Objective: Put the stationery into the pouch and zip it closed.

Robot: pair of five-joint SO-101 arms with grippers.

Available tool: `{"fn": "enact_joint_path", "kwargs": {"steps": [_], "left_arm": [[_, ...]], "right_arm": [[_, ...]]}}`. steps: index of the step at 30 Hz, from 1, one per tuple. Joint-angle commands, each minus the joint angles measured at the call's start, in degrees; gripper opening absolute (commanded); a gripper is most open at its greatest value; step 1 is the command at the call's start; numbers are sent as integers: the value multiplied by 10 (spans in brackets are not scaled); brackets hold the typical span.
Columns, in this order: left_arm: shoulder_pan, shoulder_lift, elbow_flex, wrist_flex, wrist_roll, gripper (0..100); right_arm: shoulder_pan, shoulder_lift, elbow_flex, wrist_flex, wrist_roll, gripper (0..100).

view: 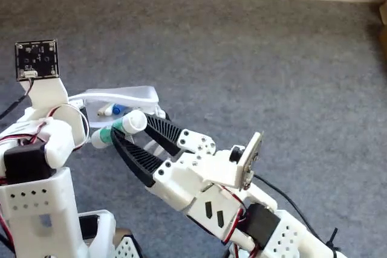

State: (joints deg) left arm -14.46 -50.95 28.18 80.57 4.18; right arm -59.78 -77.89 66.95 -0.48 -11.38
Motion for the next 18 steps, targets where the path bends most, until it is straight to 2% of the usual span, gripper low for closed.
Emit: {"fn": "enact_joint_path", "kwargs": {"steps": [1,5,10,18], "left_arm": [[11,15,-19,0,-4,7],[11,15,-19,0,-4,7],[10,15,-20,9,-4,7],[8,15,-19,9,-4,7]], "right_arm": [[-7,-11,-3,-51,10,4],[7,29,-8,-62,22,4],[34,116,-8,-161,47,4],[37,214,-7,-211,92,4]]}}
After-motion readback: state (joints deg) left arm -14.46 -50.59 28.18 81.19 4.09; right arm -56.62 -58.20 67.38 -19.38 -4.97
